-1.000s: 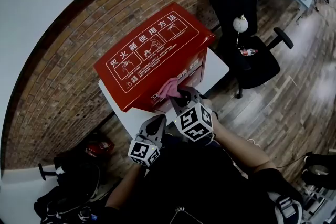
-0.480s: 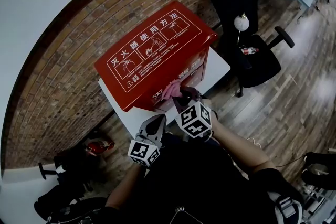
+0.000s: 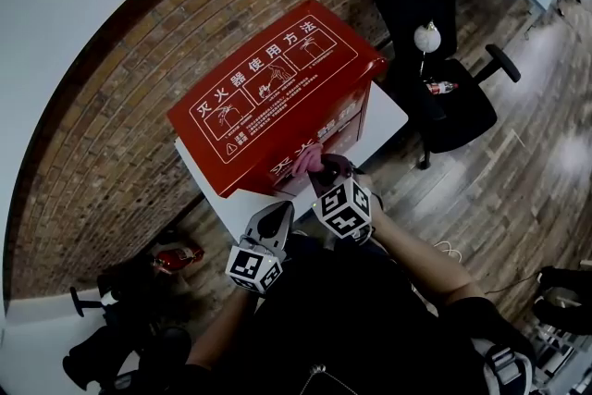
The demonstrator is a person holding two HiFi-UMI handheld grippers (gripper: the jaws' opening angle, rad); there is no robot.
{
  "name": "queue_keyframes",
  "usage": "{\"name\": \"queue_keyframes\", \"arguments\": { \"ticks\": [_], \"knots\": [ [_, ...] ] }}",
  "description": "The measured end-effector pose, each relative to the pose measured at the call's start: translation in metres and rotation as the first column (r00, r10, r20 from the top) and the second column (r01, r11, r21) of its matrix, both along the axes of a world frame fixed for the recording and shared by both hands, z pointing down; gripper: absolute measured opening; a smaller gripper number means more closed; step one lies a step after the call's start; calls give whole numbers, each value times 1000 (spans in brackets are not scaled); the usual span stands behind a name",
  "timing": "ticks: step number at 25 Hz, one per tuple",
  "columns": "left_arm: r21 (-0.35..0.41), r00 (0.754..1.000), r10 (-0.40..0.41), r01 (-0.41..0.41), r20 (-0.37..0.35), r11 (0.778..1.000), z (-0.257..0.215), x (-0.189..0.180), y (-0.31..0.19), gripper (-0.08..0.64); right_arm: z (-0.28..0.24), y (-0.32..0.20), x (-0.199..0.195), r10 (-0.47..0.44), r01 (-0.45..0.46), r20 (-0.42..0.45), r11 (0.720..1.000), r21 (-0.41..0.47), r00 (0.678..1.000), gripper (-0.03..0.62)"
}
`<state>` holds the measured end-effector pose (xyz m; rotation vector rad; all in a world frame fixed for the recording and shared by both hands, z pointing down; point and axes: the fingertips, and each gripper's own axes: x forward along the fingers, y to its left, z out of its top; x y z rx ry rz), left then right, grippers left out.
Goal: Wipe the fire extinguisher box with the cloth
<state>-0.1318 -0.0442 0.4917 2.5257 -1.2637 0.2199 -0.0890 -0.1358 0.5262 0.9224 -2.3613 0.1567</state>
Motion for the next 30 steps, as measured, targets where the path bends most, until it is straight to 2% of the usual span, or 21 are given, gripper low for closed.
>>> {"name": "queue_keyframes", "arguments": {
  "ticks": [18,30],
  "knots": [
    [3,1000,-10,10,7,1000,-1,-11,1,20,31,-3,0,38,-39,-19,998,-39,999,83],
    [-7,1000,-20,21,17,1000,0,-18,7,20,74,-1,3,67,-71,-47,993,-99,997,84]
  ]
}}
